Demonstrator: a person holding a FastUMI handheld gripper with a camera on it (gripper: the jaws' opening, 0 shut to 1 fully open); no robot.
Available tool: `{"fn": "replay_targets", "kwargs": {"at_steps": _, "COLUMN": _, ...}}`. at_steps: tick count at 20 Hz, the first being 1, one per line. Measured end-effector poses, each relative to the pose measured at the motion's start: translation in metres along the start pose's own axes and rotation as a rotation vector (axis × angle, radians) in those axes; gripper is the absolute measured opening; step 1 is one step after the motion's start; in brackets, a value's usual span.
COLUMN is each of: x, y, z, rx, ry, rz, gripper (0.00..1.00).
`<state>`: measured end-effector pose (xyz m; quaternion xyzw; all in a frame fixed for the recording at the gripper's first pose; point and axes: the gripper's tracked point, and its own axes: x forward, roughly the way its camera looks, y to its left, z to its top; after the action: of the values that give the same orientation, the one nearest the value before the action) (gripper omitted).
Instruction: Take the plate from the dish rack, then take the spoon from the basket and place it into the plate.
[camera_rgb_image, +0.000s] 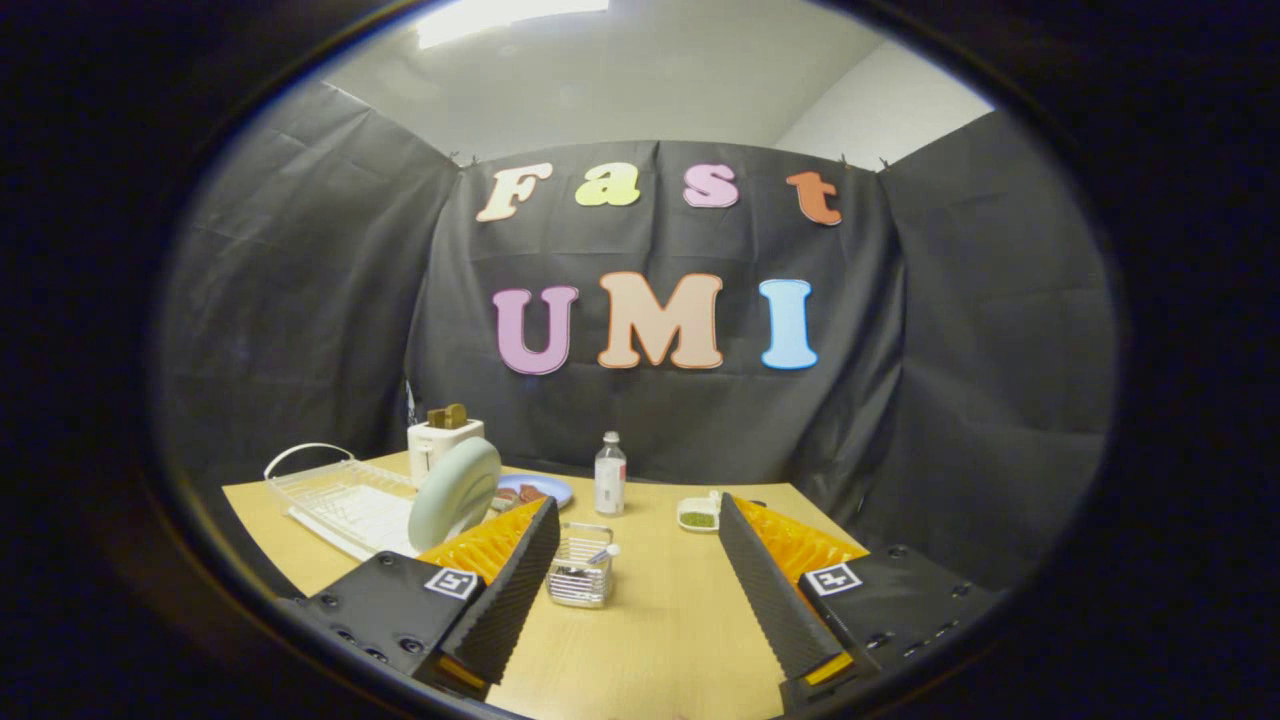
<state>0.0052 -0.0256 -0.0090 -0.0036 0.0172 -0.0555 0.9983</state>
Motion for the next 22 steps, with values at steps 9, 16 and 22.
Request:
{"fn": "replay_targets", "kwargs": {"at_steps": 9, "x": 0.003, "y": -0.007, "z": -0.004, "rx": 0.032, "ry": 0.016, "rz": -0.009, "gripper": 1.00}}
{"fn": "replay_targets", "kwargs": {"at_steps": 16, "x": 0.030, "y": 0.015, "z": 0.024, "rx": 0.079, "ry": 0.067, "rz": 0.088, "gripper": 1.00}}
{"fn": "replay_targets", "kwargs": {"at_steps": 22, "x": 0.059, "y": 0.075, "z": 0.057, "rx": 0.074, "ry": 0.246, "rz": 0.252, "gripper": 1.00}}
